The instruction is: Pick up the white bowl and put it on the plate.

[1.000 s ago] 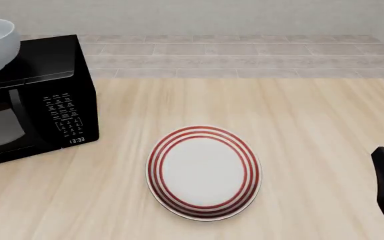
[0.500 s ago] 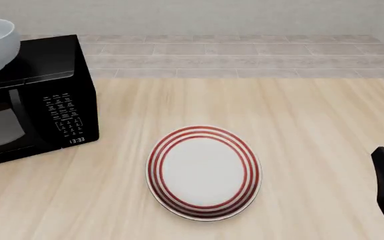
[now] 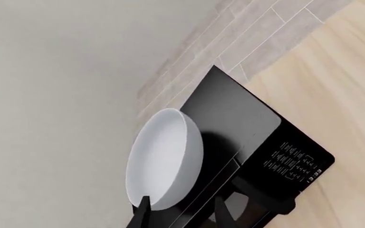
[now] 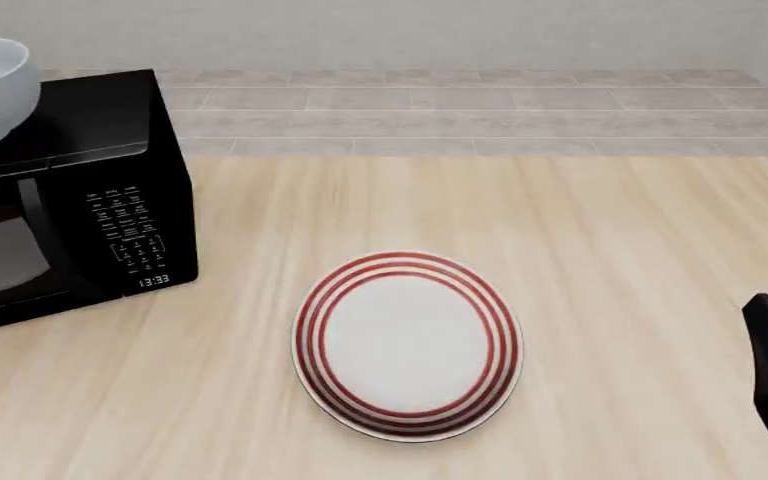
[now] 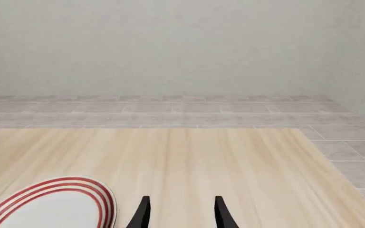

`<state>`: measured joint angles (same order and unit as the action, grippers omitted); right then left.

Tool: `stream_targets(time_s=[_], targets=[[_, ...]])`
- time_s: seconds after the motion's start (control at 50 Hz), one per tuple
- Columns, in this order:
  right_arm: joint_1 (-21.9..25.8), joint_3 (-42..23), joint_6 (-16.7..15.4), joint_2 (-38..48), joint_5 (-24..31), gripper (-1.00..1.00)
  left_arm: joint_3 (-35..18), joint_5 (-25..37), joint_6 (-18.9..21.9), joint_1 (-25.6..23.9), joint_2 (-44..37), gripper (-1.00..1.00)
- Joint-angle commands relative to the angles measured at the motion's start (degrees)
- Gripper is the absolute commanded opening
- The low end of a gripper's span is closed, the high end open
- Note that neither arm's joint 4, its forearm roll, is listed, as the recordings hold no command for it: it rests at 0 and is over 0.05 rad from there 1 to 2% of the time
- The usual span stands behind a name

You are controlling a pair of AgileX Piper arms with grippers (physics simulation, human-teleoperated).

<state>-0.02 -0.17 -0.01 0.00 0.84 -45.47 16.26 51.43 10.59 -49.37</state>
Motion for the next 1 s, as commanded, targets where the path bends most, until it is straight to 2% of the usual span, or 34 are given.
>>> stream_targets(time_s=[0.02, 0.5, 0.7, 1.0], targets=[[0.02, 0.01, 0.01, 0.36, -0.98, 1.00, 1.18, -3.12, -0.10, 0.24, -2.85, 1.00], [0.04, 0.01, -0.01, 0.36, -0.98, 1.00, 1.60, -7.03, 0.52, 1.71, -7.01, 1.00], [0.02, 0.01, 0.01, 0.36, -0.98, 1.00, -0.39, -7.05, 0.43, 2.50, -8.72, 1.00], [0.03, 0.01, 0.01, 0.35, -0.98, 1.00, 0.59, -9.45, 0.56, 2.89, -10.94, 1.00]])
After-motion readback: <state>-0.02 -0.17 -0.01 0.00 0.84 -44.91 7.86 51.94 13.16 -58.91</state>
